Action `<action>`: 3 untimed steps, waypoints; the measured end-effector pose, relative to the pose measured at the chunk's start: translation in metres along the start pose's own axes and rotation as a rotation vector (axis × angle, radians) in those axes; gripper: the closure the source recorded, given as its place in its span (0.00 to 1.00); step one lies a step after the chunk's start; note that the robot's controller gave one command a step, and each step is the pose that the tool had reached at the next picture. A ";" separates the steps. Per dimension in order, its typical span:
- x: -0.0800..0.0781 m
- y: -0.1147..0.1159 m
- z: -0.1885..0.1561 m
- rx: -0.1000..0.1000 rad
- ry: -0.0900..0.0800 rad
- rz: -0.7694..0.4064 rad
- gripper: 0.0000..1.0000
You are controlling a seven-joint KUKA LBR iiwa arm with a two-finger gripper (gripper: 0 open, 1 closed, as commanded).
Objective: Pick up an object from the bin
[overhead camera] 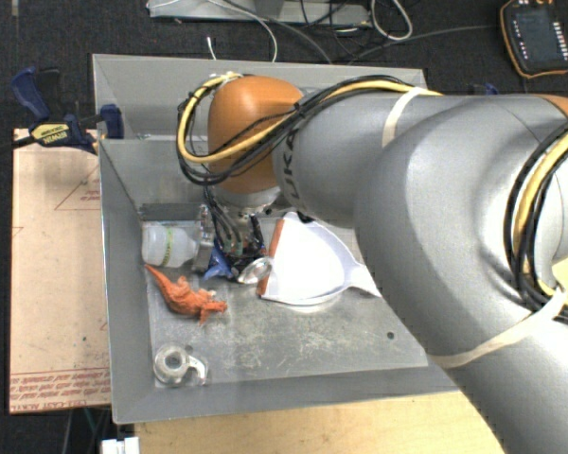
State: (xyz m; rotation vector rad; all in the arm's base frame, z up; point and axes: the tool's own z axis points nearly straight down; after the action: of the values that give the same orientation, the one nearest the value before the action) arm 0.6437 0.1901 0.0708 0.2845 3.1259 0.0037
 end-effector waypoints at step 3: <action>-0.002 -0.006 -0.052 -0.001 -0.004 0.015 1.00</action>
Offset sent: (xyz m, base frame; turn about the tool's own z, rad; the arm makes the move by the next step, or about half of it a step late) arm 0.0004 -0.0072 0.0655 0.0169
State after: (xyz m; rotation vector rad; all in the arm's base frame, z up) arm 0.6446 0.1834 0.1228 0.3081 3.1200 0.0056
